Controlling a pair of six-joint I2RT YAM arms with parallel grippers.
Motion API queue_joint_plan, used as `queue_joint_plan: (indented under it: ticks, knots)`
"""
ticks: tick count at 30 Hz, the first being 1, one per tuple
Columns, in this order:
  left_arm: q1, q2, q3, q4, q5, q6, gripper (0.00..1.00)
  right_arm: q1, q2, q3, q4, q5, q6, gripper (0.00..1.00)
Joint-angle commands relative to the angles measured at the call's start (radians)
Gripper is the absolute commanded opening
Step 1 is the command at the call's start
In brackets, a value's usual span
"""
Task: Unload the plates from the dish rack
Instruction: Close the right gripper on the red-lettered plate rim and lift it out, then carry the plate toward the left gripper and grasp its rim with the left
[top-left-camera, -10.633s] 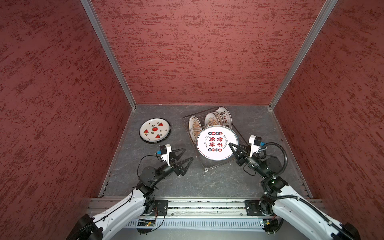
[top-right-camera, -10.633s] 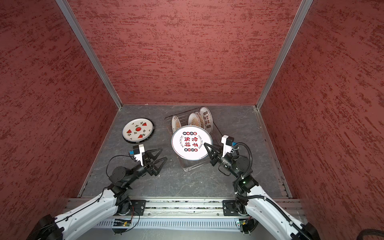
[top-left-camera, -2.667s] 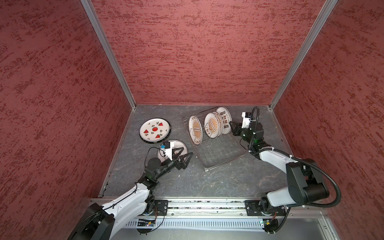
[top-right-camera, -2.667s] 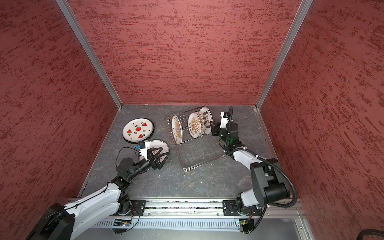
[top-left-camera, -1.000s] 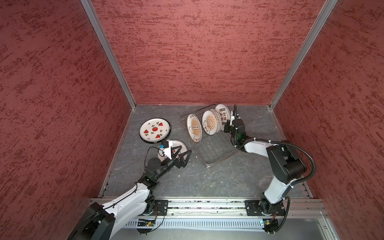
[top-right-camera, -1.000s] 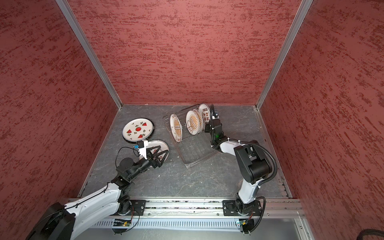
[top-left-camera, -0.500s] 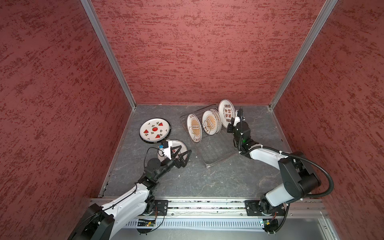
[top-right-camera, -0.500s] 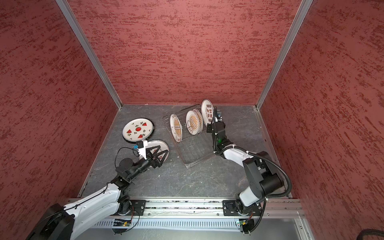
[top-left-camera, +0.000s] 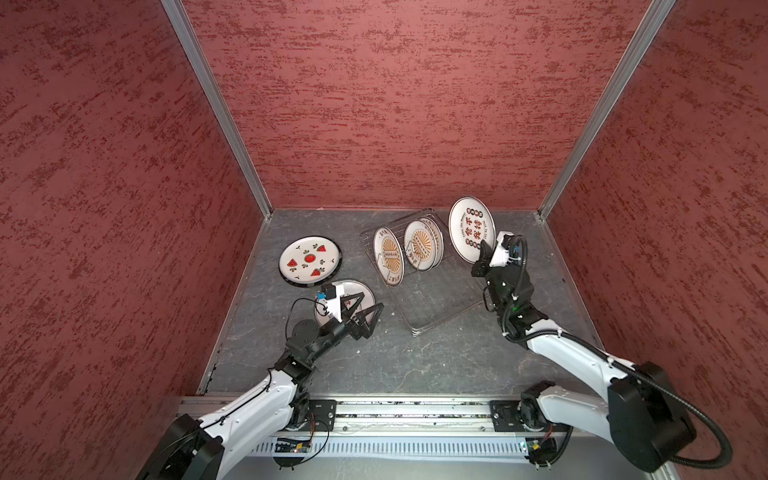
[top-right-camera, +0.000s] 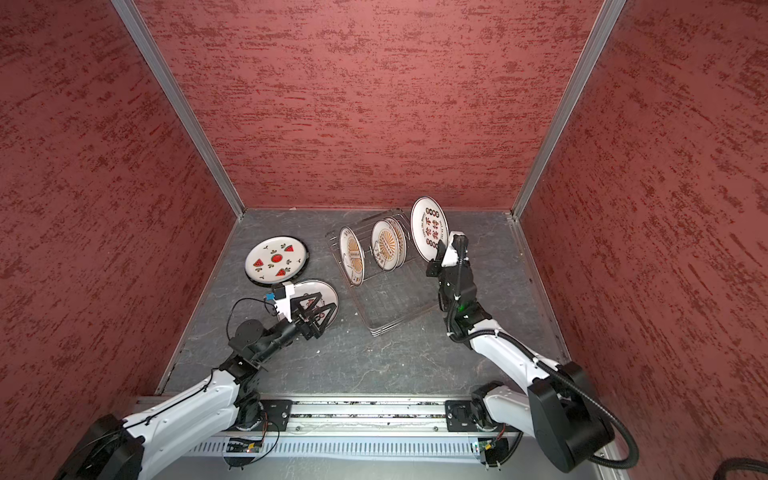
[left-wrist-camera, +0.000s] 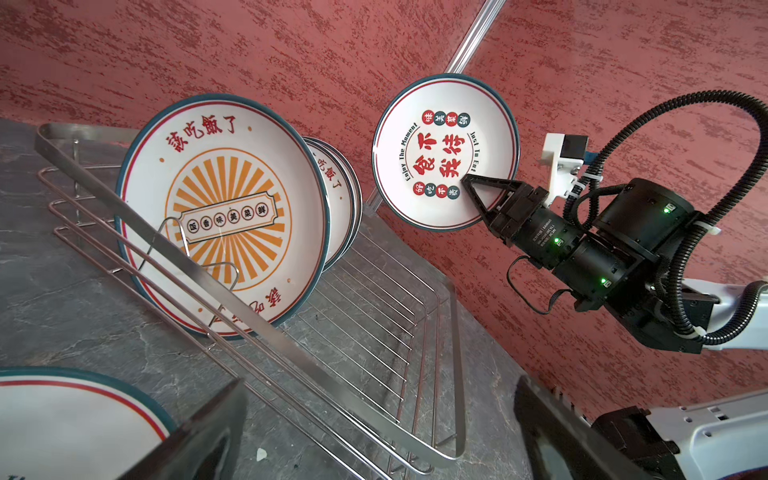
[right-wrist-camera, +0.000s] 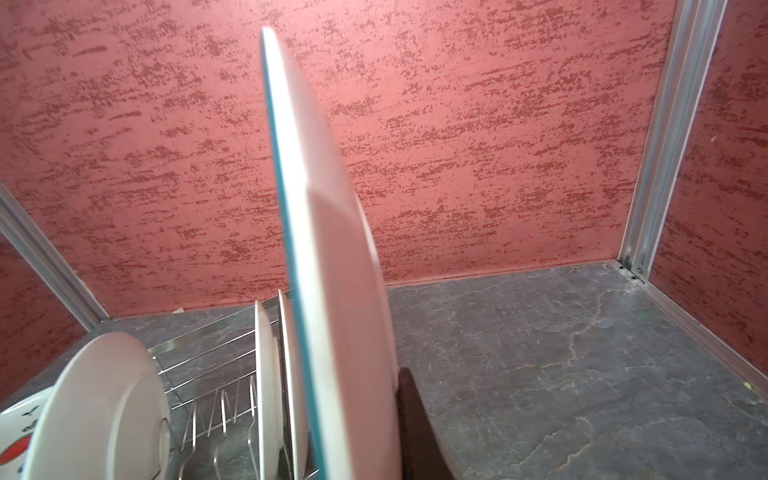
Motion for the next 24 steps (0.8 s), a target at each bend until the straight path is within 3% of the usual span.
queue_joint_plan:
  ticks: [1,9,15,18,24]
  knots:
    - [-0.013,-0.010,-0.006,0.016,0.016,0.015,0.99,0.005,-0.105,-0.029,0.029,-0.088,0.060,0.08]
    - [-0.049,-0.011,-0.004,0.003,-0.032,0.013,0.99,0.005,-0.293,-0.214,0.141,-0.373,0.243,0.07]
    - [-0.057,-0.015,-0.019,0.052,-0.001,0.007,0.99,0.005,-0.215,-0.311,0.429,-0.666,0.411,0.06]
    - [-0.105,-0.033,-0.001,0.042,-0.005,0.009,1.00,0.005,-0.154,-0.318,0.553,-0.810,0.466,0.06]
    - [-0.142,-0.035,0.057,-0.006,-0.004,0.022,0.99,0.008,-0.007,-0.304,0.770,-0.955,0.561,0.06]
